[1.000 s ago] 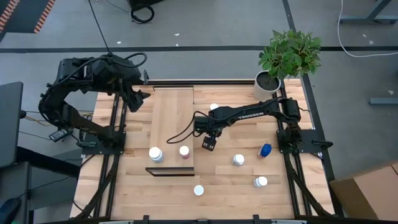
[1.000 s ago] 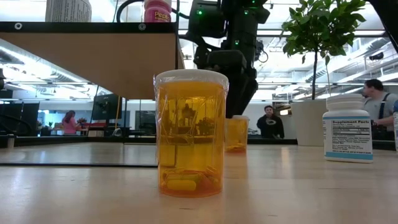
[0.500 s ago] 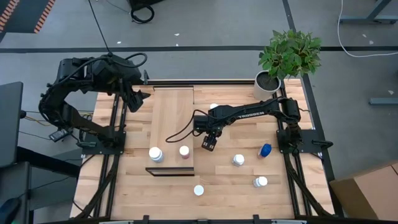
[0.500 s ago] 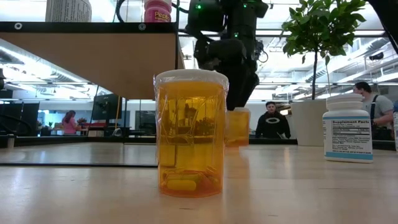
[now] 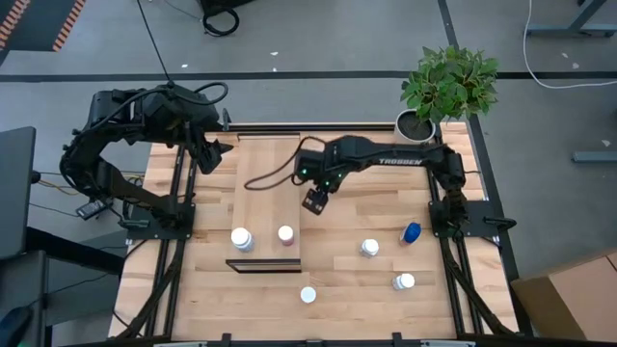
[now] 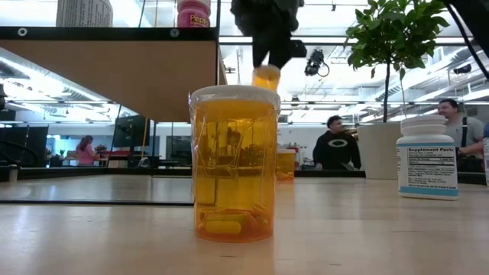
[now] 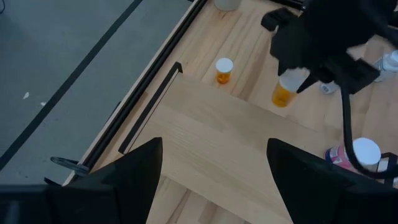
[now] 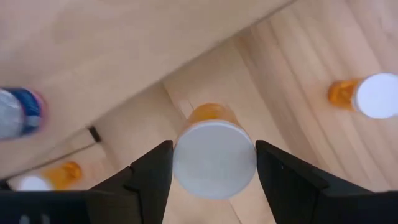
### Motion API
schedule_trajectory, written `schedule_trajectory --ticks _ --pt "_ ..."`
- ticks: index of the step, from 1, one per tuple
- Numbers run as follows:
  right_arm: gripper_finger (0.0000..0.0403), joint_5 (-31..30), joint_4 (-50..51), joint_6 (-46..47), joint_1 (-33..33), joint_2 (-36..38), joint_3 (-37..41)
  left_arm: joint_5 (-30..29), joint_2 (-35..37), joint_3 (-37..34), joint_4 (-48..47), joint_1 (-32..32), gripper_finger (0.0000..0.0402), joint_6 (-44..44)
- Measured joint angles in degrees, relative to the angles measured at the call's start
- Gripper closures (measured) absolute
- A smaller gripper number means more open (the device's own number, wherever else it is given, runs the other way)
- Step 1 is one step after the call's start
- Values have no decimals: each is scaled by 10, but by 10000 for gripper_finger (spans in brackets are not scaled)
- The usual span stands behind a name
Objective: Pick and place medicine bottles onto shelf by color
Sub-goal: Put the middle orange pill bottle on the shelf
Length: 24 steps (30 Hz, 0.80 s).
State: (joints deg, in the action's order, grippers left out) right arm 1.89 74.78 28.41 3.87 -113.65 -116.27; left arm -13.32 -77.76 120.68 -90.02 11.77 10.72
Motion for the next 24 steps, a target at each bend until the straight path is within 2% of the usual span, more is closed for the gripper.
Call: schedule_trajectory --ticks 12,24 --pt "177 14 27 37 12 0 -139 0 -2 0 0 0 108 -15" --pt "177 58 -40 88 9 0 -148 -2 -2 0 0 0 108 -40"
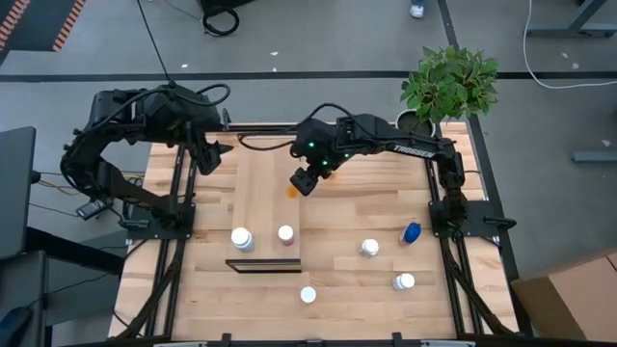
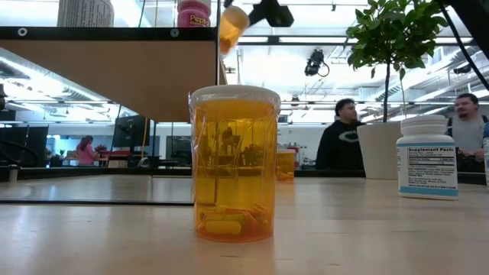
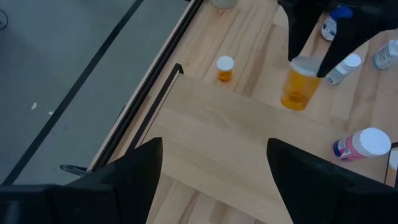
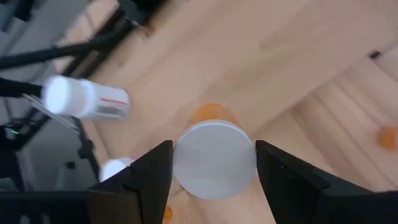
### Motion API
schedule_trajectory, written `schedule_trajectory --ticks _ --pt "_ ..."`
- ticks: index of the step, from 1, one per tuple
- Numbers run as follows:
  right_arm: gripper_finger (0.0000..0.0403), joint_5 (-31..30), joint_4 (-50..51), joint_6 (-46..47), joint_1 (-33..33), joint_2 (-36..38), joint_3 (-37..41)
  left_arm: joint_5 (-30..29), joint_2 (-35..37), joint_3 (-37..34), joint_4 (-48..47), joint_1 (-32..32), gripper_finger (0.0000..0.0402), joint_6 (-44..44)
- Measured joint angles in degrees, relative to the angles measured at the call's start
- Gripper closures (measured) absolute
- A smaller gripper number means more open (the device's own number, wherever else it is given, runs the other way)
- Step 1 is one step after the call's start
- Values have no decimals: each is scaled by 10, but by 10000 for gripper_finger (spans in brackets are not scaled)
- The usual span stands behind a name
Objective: Pick and place medicine bottles onto shelf by color
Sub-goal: Put the middle orange pill bottle on the shelf
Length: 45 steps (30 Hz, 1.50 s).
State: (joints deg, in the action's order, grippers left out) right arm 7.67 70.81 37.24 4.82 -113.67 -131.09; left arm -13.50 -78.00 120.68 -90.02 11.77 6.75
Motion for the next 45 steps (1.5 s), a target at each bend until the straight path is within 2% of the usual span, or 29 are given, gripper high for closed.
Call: schedule_trajectory --ticks 8,15,21,35,40,45 --pt "177 -9 -54 -14 -12 0 0 0 0 0 0 0 108 -15" --pt "177 -62 -52 -72 -12 0 0 0 -4 0 7 0 108 -21" --pt "177 -69 -44 -86 -14 0 1 0 -11 0 10 0 108 -16" --pt "177 -98 -68 -106 -20 0 3 3 -72 0 62 -1 108 21" --pt "177 -107 -71 -106 -19 0 3 21 -101 0 90 -11 108 30" --pt "177 -117 -73 -107 -20 0 3 75 -110 0 137 -19 108 31"
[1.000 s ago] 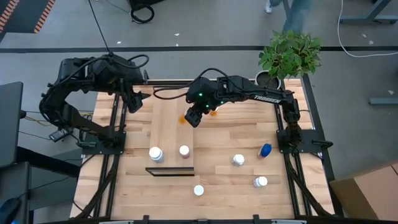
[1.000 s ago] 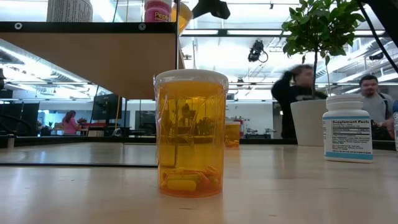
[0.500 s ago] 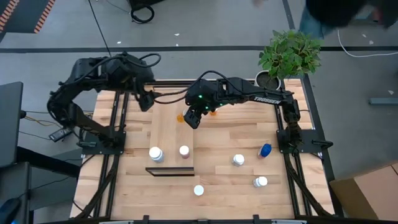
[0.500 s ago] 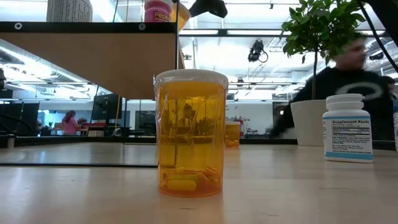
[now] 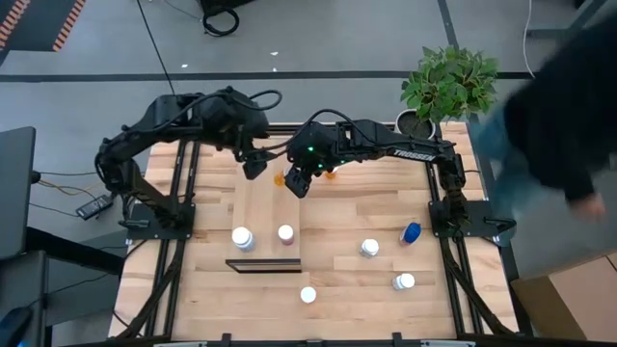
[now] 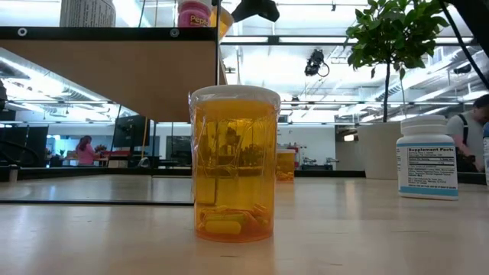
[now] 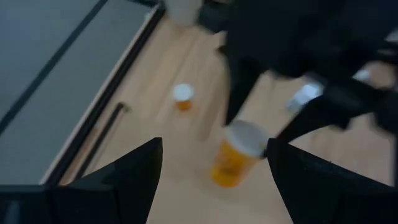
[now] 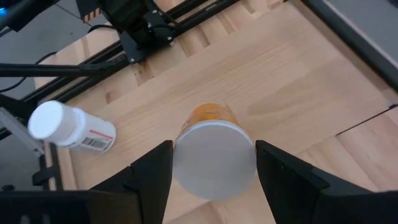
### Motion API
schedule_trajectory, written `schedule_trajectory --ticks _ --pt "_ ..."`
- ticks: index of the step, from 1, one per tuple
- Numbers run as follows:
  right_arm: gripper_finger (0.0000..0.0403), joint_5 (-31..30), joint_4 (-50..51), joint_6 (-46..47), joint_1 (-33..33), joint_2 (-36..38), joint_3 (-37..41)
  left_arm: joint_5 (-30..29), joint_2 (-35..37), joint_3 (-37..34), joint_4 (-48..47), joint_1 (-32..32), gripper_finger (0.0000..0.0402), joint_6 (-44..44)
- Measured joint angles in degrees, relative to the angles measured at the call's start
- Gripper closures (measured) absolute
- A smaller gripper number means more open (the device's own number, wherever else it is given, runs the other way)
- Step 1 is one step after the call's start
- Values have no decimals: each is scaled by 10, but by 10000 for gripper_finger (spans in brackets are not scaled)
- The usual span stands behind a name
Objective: Pick and place medicine bottles onto shelf by color
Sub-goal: Put the middle orange pill bottle on the shelf
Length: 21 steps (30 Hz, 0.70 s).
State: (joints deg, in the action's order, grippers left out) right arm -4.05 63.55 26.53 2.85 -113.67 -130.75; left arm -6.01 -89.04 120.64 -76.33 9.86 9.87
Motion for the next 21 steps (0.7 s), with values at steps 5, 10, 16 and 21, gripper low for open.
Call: schedule_trajectory --ticks 5,10,16,21 --pt "177 -7 -5 0 1 0 0 20 -6 0 12 -4 108 -1" --pt "177 -7 -32 -7 1 0 0 20 -10 -9 15 -4 108 -6" --pt "177 -7 -52 -8 0 0 0 20 -11 -56 12 -3 108 -7" --pt "177 -7 -44 -21 -2 0 0 23 -11 -78 21 -3 108 -7"
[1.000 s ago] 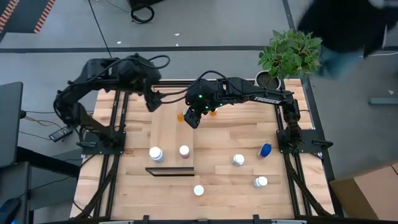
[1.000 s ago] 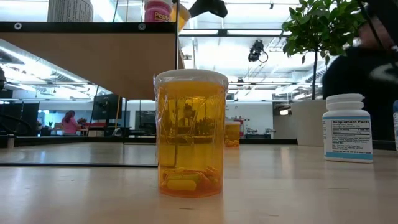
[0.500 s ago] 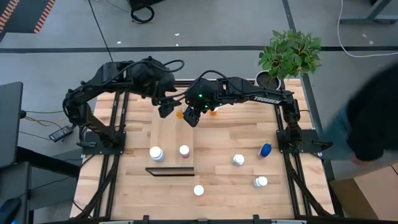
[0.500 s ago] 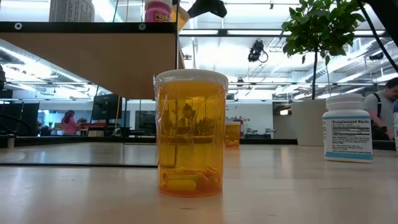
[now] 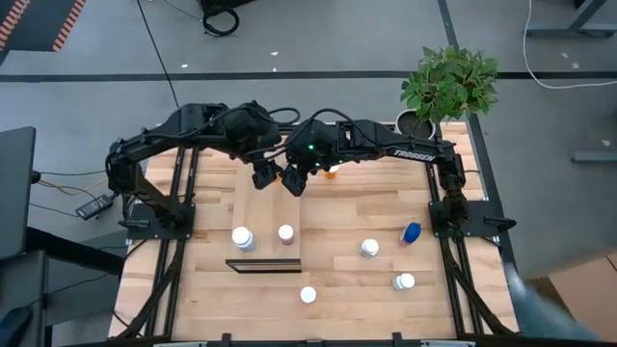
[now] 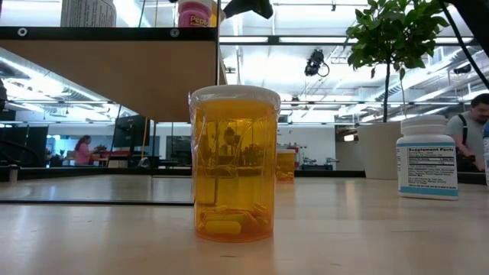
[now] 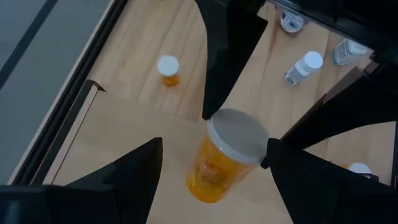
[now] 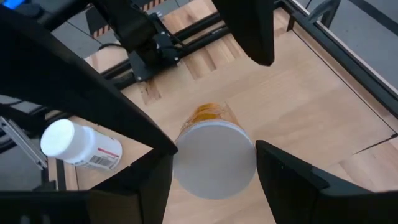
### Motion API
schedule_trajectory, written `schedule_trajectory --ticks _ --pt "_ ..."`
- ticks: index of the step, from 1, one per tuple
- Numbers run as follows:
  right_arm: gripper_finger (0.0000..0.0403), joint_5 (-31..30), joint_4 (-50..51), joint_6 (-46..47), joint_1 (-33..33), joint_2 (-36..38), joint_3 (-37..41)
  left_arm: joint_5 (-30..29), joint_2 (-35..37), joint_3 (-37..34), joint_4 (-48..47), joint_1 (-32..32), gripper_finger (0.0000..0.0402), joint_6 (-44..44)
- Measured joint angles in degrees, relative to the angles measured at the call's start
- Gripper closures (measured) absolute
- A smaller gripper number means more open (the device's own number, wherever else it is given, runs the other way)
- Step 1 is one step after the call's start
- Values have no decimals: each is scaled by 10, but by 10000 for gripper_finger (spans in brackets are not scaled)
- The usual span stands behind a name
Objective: Pick and place medicine bottles onto shelf by color
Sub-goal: Put the middle orange pill bottle on the shelf
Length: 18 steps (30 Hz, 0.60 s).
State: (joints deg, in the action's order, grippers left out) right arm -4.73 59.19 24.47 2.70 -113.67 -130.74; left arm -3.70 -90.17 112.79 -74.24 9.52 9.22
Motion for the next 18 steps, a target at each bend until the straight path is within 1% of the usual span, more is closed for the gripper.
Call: schedule_trajectory --ticks 18 --pt "177 0 -2 -49 0 0 0 -14 1 0 -20 0 108 -10"
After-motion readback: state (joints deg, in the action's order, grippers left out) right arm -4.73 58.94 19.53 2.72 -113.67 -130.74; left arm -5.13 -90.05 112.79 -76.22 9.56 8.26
